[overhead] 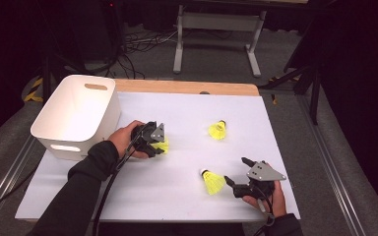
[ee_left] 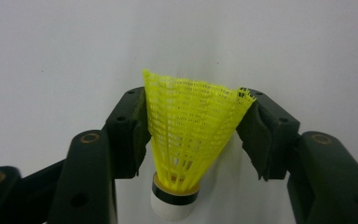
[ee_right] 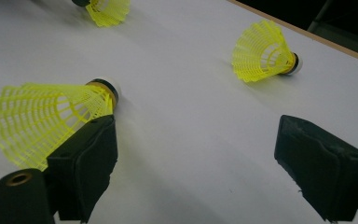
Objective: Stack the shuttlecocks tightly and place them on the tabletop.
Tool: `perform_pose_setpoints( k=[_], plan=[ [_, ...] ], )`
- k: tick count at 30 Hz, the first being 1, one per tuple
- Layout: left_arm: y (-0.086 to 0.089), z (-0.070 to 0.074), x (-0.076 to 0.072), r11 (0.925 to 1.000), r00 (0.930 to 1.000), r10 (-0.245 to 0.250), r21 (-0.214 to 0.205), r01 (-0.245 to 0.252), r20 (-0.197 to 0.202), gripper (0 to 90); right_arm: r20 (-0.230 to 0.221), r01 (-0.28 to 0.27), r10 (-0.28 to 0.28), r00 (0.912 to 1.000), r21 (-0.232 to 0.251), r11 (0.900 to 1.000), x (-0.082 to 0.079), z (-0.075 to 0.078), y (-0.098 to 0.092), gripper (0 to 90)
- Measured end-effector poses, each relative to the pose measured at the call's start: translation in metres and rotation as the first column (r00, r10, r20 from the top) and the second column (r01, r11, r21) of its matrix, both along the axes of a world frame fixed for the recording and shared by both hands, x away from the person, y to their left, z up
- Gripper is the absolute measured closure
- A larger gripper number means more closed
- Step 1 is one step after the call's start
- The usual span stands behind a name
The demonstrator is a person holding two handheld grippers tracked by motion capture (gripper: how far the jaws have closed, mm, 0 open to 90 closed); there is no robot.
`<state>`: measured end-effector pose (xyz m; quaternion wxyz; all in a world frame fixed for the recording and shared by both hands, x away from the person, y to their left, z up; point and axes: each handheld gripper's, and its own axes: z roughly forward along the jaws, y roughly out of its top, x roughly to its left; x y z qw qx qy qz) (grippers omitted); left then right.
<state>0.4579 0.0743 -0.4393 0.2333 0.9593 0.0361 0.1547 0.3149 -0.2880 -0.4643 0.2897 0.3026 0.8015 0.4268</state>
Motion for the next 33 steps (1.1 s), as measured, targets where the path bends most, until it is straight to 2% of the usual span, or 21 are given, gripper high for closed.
perform_pose_setpoints(
  k=[1, 7, 13, 18, 20, 22, 23, 25, 26, 29, 31, 32, 33],
  plan=[
    [-0.001, -0.001, 0.0, 0.9997, 0.9999, 0.01, -0.02, -0.01, -0.005, 42.3, 0.0, 0.001, -0.001, 1.0, 0.0, 1.0, 0.0, 0.0, 0.0, 13.9],
    [-0.002, -0.002, 0.001, 0.9976, 0.9998, 0.016, -0.066, -0.017, -0.008, 35.6, 0.0, 0.0, 0.0, 1.0, -0.002, 1.0, 0.0, 0.0, 0.0, 13.9],
    [0.0, 0.0, 0.0, 0.9959, 0.9998, 0.018, -0.088, -0.019, -0.012, 32.1, 0.001, 0.001, -0.001, 1.0, -0.002, 1.0, 0.0, 0.0, 0.0, 13.9],
    [0.002, 0.004, -0.003, 0.9918, 0.9995, 0.025, -0.125, -0.027, -0.02, 26.8, 0.004, 0.003, -0.003, 1.0, 0.0, 1.0, -0.001, 0.001, -0.001, 13.9],
    [0.004, 0.007, -0.006, 0.9885, 0.9995, 0.027, -0.148, -0.029, -0.017, 24.5, 0.005, 0.004, -0.004, 1.0, 0.001, 1.0, -0.001, 0.001, -0.001, 13.9],
    [0.007, 0.012, -0.009, 0.982, 0.9996, 0.028, -0.187, -0.029, -0.007, 22.6, 0.008, 0.004, -0.004, 1.0, 0.002, 1.0, -0.002, 0.002, -0.002, 13.9],
    [0.007, 0.012, -0.009, 0.982, 0.9996, 0.028, -0.187, -0.029, -0.007, 21.8, 0.008, 0.004, -0.004, 1.0, 0.002, 1.0, -0.002, 0.002, -0.002, 13.9],
    [0.01, 0.017, -0.013, 0.9746, 0.9994, 0.033, -0.222, -0.03, 0.012, 20.9, 0.01, 0.005, -0.005, 0.9999, 0.001, 1.0, -0.002, 0.002, -0.001, 13.9],
    [0.012, 0.021, -0.017, 0.9677, 0.999, 0.036, -0.25, -0.028, 0.027, 19.6, 0.013, 0.003, -0.003, 0.9999, -0.001, 1.0, -0.002, 0.003, -0.001, 13.9],
    [0.015, 0.025, -0.021, 0.964, 0.9984, 0.041, -0.264, -0.029, 0.039, 18.9, 0.015, 0.003, -0.003, 0.9999, 0.001, 1.0, -0.003, 0.003, -0.001, 13.8],
    [0.018, 0.028, -0.025, 0.9568, 0.9983, 0.04, -0.29, -0.026, 0.043, 18.4, 0.017, 0.003, -0.003, 0.9999, 0.001, 1.0, -0.004, 0.004, -0.001, 13.9],
    [0.021, 0.03, -0.028, 0.9503, 0.9971, 0.044, -0.311, -0.022, 0.063, 18.4, 0.019, 0.003, -0.003, 0.9998, 0.001, 1.0, -0.004, 0.005, -0.001, 13.9],
    [0.023, 0.031, -0.03, 0.9465, 0.9968, 0.045, -0.322, -0.021, 0.067, 18.3, 0.02, 0.004, -0.004, 0.9998, 0.004, 1.0, -0.004, 0.005, -0.001, 13.8]
  ],
)
